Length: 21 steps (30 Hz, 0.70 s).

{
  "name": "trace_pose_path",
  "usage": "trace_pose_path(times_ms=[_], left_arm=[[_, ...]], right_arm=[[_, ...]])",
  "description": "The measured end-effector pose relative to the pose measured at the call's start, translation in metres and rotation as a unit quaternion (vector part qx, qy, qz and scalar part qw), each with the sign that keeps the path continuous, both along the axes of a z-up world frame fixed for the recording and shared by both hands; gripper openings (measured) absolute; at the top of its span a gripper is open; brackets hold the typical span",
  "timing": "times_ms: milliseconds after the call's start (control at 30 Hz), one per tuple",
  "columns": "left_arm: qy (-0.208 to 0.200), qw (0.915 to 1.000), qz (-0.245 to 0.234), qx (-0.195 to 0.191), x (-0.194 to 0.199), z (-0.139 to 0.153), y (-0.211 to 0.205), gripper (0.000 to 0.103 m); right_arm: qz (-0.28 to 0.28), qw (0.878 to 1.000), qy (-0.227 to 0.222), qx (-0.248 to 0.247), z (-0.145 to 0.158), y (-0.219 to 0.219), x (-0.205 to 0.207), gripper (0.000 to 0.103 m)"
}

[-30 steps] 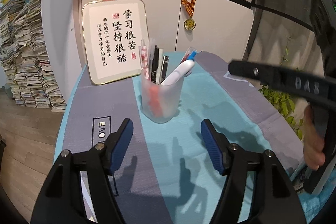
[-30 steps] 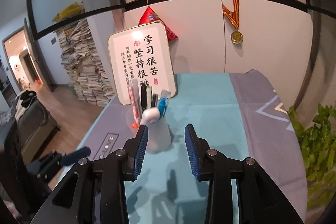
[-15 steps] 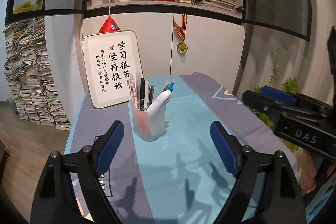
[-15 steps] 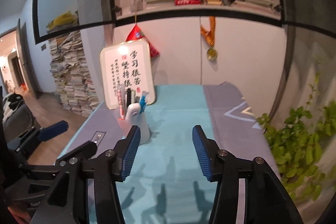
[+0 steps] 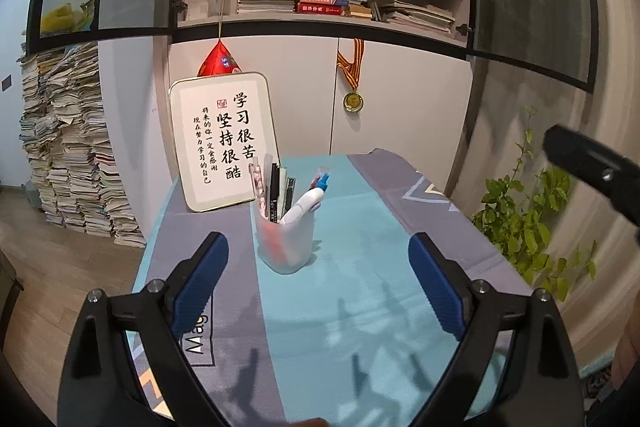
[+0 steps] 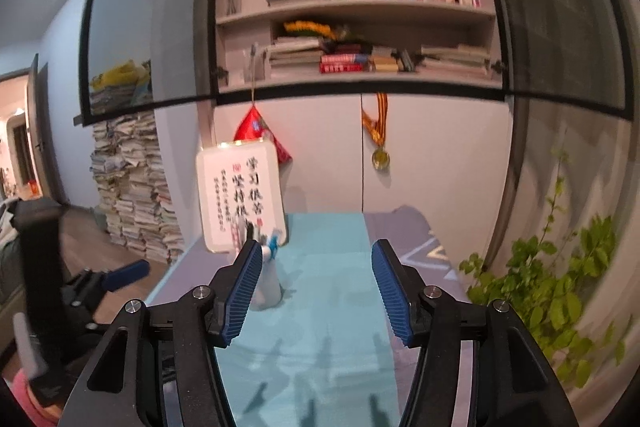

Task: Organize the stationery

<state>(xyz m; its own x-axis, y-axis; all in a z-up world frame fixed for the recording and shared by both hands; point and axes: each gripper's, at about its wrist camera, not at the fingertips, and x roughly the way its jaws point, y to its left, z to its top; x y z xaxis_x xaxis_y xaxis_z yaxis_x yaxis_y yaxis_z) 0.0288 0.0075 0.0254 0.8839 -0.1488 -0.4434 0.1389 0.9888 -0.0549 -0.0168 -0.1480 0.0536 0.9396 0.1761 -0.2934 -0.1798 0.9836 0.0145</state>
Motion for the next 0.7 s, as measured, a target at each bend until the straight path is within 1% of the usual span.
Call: trace_pose_path(times_ms=[133, 300, 467, 700], left_arm=[[-0.013, 0.9999, -0.010, 0.001, -0.009, 0.010, -0.007, 0.096], [-0.030, 0.9994, -0.010, 0.010, -0.017, 0.016, -0.013, 0.099], [-0.033, 0.9993, -0.007, 0.016, -0.020, 0.016, -0.014, 0.099], [-0.033, 0.9992, 0.000, 0.022, -0.022, 0.016, -0.014, 0.099]], right_arm=[[-0.016, 1.000, -0.020, -0.005, 0.010, -0.002, -0.012, 0.058], [-0.044, 0.999, 0.008, 0.006, 0.002, -0.017, -0.004, 0.059], [-0.063, 0.997, 0.034, 0.023, -0.008, -0.032, 0.003, 0.059], [-0.055, 0.997, 0.049, 0.022, -0.017, -0.033, 0.006, 0.059]])
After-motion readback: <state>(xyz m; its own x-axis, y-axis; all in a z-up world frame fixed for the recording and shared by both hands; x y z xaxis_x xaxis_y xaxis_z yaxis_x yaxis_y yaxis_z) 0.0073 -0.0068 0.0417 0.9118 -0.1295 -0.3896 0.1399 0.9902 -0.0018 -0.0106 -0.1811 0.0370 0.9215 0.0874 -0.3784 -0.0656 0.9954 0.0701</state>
